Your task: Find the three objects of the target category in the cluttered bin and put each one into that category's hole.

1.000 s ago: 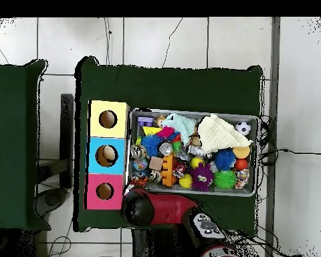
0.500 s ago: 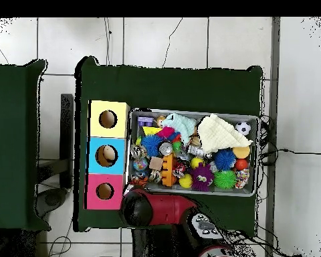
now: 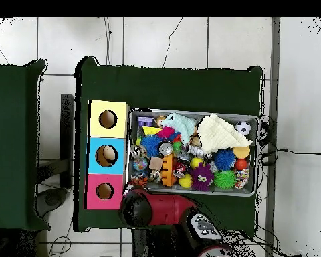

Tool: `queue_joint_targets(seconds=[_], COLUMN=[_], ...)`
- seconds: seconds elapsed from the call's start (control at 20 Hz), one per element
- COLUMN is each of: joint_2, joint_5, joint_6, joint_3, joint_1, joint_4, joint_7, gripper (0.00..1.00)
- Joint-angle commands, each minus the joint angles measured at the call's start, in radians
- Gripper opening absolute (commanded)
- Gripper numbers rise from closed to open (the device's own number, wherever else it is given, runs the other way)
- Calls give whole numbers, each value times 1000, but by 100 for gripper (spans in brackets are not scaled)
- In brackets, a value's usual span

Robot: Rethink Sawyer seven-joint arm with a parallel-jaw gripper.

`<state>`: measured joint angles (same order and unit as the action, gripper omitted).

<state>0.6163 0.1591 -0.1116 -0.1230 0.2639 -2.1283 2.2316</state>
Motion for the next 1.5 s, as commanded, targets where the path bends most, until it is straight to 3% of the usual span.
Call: queue_joint_targets(seconds=[0.05, 0.45, 0.5, 0.6, 0.8, 1.3, 1.45, 1.5], joint_2=[11, 0, -4, -7, -8, -5, 40, 81], joint_5=[23, 36, 46, 42, 37, 35, 14, -7], joint_6=[-11, -14, -33, -57, 11, 14, -47, -119], joint_3=[-21, -37, -60, -78, -60, -78, -78, -81], joint_1=[-8, -2, 16, 32, 18, 35, 35, 35], joint_4=[170, 196, 199, 195, 193, 183, 160, 141], joint_7=[21, -4, -24, -34, 7, 9, 12, 9], gripper=[100, 100, 0, 0, 0, 0, 0, 0])
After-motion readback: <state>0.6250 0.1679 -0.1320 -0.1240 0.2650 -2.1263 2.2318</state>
